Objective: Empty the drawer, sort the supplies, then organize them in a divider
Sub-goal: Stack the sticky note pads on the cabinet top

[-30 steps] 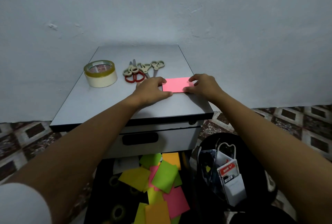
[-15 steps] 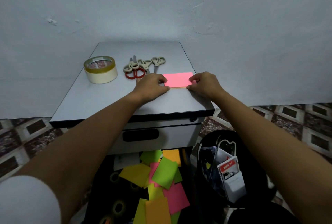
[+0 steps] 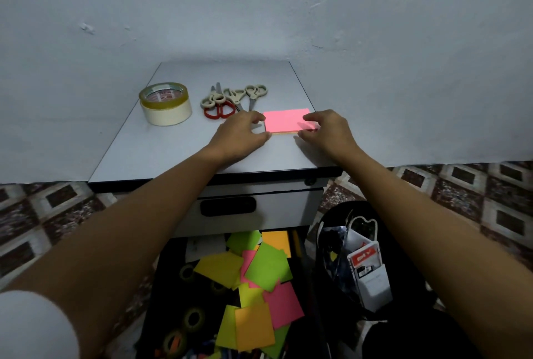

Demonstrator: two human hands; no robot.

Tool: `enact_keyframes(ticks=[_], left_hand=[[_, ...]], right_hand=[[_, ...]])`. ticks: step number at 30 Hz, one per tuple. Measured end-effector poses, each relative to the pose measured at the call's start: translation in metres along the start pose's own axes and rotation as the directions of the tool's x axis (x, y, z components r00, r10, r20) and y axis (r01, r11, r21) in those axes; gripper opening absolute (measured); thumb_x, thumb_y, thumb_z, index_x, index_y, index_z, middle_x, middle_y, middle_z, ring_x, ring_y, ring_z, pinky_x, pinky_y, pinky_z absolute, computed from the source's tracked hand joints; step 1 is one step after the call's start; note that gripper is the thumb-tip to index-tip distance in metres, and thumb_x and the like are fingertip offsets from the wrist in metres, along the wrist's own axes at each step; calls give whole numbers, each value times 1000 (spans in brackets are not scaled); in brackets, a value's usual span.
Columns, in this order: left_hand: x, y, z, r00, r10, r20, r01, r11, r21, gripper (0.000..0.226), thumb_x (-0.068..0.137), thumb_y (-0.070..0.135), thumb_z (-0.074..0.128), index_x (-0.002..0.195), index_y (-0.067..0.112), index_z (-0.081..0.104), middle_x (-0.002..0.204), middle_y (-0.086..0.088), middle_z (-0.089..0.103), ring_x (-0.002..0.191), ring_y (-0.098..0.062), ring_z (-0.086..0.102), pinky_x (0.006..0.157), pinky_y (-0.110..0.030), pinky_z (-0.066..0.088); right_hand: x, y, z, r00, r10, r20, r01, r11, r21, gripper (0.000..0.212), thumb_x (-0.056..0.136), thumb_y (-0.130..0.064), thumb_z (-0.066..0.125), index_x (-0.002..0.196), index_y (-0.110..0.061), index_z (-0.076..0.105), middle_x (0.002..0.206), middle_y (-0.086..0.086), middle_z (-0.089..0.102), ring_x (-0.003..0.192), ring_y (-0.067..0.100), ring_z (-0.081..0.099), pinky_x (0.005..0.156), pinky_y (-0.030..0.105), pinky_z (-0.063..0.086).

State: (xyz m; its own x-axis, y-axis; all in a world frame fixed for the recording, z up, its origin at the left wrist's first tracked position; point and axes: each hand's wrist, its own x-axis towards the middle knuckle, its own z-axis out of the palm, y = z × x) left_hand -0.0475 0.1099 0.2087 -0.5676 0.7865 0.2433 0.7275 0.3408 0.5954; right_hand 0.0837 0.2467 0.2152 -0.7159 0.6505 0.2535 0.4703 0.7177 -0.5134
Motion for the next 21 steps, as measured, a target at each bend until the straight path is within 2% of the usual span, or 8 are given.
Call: enact_keyframes(ticks=[5,8,12,14,17,19,21], left_hand=[[-30,6,-14,998,56,32,-59,994,89,44,90,36,59,130,18,53,135,-2,51,123,-17,47,95,-26,37],[-58,8,-19,997,77,-13,-76,996,49,40,89,33,60,126,18,56,131,0,54,121,-14,47,95,-21,33],[-107,-1,-19,985,146,-92,-145,989,17,35,87,27,65,119,14,62,119,-1,60,112,-14,53,92,-19,36],[-130,-10,-16,978,185,-96,-183,983,27,34,86,27,66,117,11,63,114,-5,62,107,-14,55,88,-16,37],[-163,-23,-6,974,209,-84,-207,978,35,40,83,37,58,111,9,65,109,-6,63,101,-8,53,86,-11,35],[-183,-35,3,983,176,-54,-176,984,23,45,82,41,54,110,8,66,108,-8,63,102,-9,52,86,-10,34],[-200,-47,14,995,103,15,-103,995,12,47,82,43,56,112,8,65,111,-8,62,104,-11,53,85,-9,32]], right_hand=[[-32,-17,-3,996,-87,-36,89,994,60,41,88,-24,64,126,-12,59,132,9,54,119,21,52,93,16,32],[-58,-27,-4,987,-158,-40,160,984,80,39,88,-25,63,126,-14,59,131,7,55,120,18,50,90,12,30],[-99,-37,3,978,-207,-37,210,965,157,36,86,-22,66,121,-14,63,125,9,58,117,19,53,93,19,38],[-119,-40,9,973,-230,-8,228,958,175,36,85,-21,67,121,-14,63,122,9,58,114,19,54,92,18,38],[-148,-39,24,966,-248,66,229,949,218,37,85,-19,67,121,-13,62,120,9,58,112,19,54,90,21,40],[-165,-35,39,962,-244,123,211,950,232,37,85,-19,67,121,-12,62,119,10,58,111,20,54,89,23,41],[-181,-28,56,955,-239,175,195,953,233,37,85,-18,68,121,-12,62,117,9,59,109,20,55,86,16,37]])
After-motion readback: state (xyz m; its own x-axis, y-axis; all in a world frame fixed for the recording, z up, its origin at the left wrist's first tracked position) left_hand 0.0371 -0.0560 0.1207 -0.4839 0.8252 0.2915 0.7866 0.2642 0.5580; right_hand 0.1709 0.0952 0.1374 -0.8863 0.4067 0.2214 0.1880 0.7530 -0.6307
